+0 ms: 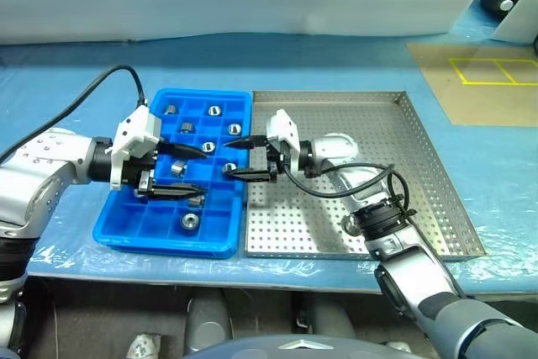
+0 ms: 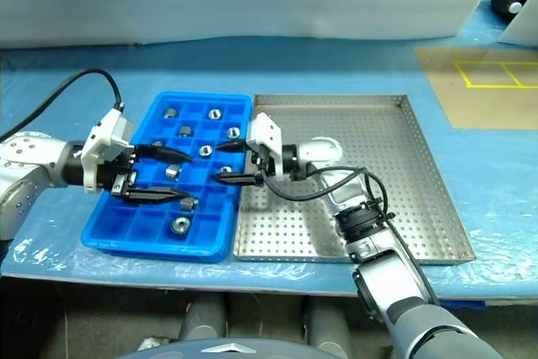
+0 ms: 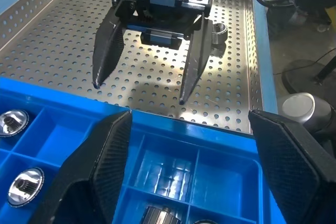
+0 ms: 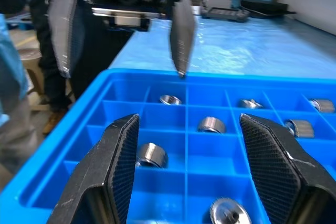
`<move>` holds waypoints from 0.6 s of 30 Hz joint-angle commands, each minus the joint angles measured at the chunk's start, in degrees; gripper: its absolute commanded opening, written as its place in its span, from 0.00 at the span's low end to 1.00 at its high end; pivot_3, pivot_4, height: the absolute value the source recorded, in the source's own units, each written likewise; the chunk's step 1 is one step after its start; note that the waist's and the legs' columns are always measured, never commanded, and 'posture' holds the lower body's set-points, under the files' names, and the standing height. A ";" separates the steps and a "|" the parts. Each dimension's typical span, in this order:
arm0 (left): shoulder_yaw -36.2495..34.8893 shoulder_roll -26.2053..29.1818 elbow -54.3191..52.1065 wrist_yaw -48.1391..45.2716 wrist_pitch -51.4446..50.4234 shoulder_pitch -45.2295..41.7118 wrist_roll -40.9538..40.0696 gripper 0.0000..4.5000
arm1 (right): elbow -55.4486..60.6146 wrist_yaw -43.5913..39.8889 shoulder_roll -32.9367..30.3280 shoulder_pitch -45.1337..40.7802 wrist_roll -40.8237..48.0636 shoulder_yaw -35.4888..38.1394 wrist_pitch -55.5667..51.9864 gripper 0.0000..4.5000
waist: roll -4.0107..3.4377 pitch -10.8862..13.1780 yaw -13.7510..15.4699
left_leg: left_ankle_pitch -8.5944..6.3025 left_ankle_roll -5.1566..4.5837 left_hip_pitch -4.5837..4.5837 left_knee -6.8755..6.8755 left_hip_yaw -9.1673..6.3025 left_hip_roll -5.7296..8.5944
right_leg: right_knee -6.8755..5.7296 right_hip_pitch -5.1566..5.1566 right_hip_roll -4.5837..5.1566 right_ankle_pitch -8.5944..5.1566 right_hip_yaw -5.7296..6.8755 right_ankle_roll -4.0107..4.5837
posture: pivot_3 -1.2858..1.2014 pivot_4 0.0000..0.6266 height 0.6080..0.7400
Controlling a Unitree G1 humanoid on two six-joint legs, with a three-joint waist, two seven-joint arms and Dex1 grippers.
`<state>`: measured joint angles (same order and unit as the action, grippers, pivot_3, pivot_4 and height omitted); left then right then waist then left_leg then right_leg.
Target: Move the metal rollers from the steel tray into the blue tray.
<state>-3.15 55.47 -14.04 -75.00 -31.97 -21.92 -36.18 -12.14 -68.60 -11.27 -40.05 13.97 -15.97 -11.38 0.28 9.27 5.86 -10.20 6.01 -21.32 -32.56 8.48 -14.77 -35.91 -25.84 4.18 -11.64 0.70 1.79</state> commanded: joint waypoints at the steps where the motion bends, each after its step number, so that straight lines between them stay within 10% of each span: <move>1: -0.78 0.16 -0.70 -0.36 -0.16 -0.90 -0.53 0.83 | 3.28 -3.06 -0.97 -2.60 2.06 -0.11 -0.25 0.69 | 0.00 0.00 0.00 | 0.00 0.00 0.01 0.00 0.00 0.01 | -0.01 0.01 0.01 0.00 0.00 0.00 | 0.58 0.24 1.00; 12: -1.50 -1.07 -3.64 1.45 -0.80 2.97 -1.32 0.83 | -0.28 -18.05 -17.66 -5.33 -9.92 -7.57 22.97 0.69 | 0.01 0.00 0.08 | -0.01 -0.03 -0.02 -0.05 -0.02 0.00 | 0.01 0.05 0.01 0.00 0.02 0.00 | 0.58 0.24 1.00; 18: -1.14 -1.86 -2.37 1.93 -0.72 1.85 -1.03 0.83 | -2.31 -19.87 -10.75 -11.67 -11.57 -13.28 32.44 0.69 | 0.01 0.00 -1.18 | -0.03 -0.07 -0.02 -0.23 0.02 -0.02 | -0.53 -0.08 -0.04 -0.10 -0.15 0.15 | 0.58 0.24 1.00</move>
<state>-3.17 53.64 -16.16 -73.46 -32.91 -19.20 -36.76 -14.22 -86.65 -24.23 -50.06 2.53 -26.98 17.63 0.29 9.26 4.68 -10.22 5.95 -21.32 -32.79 8.49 -14.80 -36.54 -25.92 4.14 -11.78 0.56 1.99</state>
